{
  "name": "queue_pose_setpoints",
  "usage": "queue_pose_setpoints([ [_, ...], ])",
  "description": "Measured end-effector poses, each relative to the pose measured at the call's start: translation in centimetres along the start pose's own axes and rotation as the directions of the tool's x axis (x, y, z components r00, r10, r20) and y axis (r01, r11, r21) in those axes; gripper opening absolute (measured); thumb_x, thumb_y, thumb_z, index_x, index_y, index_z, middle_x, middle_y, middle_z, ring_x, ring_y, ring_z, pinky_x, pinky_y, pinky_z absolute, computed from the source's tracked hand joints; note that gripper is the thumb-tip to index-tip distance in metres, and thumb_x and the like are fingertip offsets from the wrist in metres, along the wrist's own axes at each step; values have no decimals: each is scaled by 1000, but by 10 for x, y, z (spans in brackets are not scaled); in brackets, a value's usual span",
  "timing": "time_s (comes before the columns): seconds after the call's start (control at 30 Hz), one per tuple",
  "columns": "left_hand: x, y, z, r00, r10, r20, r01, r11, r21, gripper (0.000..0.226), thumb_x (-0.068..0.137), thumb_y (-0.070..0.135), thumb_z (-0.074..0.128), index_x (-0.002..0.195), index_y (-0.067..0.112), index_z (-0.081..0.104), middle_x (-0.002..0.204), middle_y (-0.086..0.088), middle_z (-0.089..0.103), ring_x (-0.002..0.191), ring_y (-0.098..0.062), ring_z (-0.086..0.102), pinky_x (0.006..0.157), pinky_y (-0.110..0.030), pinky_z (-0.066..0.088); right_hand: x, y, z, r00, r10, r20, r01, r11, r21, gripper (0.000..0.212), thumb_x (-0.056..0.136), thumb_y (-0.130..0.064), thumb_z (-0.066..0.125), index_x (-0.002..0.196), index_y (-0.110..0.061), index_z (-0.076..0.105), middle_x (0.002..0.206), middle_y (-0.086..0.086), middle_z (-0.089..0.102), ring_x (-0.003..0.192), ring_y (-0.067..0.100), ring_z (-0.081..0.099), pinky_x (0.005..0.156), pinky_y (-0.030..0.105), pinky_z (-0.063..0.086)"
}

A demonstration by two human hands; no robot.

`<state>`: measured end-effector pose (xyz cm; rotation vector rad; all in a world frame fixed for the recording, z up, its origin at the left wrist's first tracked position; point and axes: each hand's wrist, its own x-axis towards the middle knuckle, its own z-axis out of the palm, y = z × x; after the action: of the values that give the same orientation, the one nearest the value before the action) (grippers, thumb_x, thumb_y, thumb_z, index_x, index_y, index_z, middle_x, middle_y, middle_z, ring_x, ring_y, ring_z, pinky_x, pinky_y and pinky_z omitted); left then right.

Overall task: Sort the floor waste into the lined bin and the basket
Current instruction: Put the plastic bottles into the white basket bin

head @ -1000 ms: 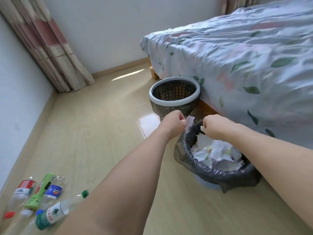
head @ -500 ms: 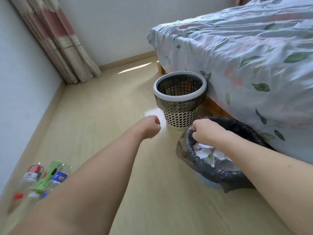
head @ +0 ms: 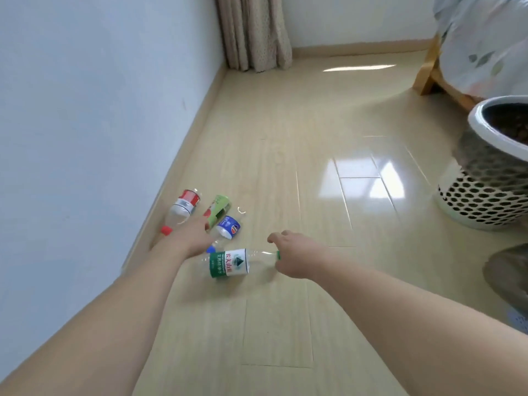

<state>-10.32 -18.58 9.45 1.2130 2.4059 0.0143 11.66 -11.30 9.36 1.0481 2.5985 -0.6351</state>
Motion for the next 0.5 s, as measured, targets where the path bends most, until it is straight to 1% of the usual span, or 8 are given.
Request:
queue_pose_setpoints([
  [0.07,23,-9,19,999,-14,-36,13,999,-39,54,90,35,51,140,18,39,134,-10,51,115,-28,51,92,-35,46,22,-13,18,999,28,29,-26,998,-59,51,90,-15,47,140,-17,36,133,6,45,121,28,46,94,36,40],
  [0.13,44,-4,35,999,-19,-45,17,999,-36,57,91,37,50,141,15,36,138,-12,46,122,-30,48,94,-38,42,40,-17,30,998,65,23,-63,992,-110,49,89,-14,47,136,-16,37,131,7,46,119,28,46,93,37,38],
  [0.17,56,-1,44,999,-8,-47,7,1000,-22,57,91,40,50,140,15,35,138,-11,44,123,-30,47,94,-39,41,49,-17,36,996,82,19,-79,988,-132,49,88,-13,47,136,-16,35,130,6,47,118,28,46,92,37,37],
  [0.23,73,5,57,998,28,-62,-24,998,63,59,92,43,48,142,18,30,138,-10,39,123,-30,44,94,-42,40,60,-12,43,992,122,20,-118,983,-144,55,88,-16,49,139,-19,29,130,6,46,119,28,44,93,37,36],
  [0.3,92,4,73,996,48,-78,-40,995,91,55,96,39,43,144,17,26,137,-10,35,121,-31,43,92,-41,41,77,-8,53,986,157,63,-145,977,-158,66,88,-24,53,145,-26,20,134,5,44,122,29,43,96,39,34],
  [0.37,102,4,90,994,43,-98,-34,995,92,55,98,33,38,147,15,21,140,-12,33,119,-32,45,92,-39,40,87,-5,61,977,180,117,-159,973,-170,73,87,-34,56,147,-32,15,134,4,44,122,29,43,99,40,34],
  [0.43,110,6,100,992,41,-123,-30,996,86,57,99,32,36,148,13,16,143,-15,31,120,-34,46,95,-38,40,95,0,70,972,187,144,-159,970,-185,71,87,-40,57,146,-33,18,132,3,47,122,29,44,101,40,34],
  [0.5,118,4,106,988,68,-139,-52,992,116,58,99,33,36,148,9,16,143,-17,32,120,-35,47,96,-38,40,98,3,77,970,191,149,-164,970,-177,64,88,-40,57,143,-30,26,129,2,50,119,28,45,100,38,34],
])
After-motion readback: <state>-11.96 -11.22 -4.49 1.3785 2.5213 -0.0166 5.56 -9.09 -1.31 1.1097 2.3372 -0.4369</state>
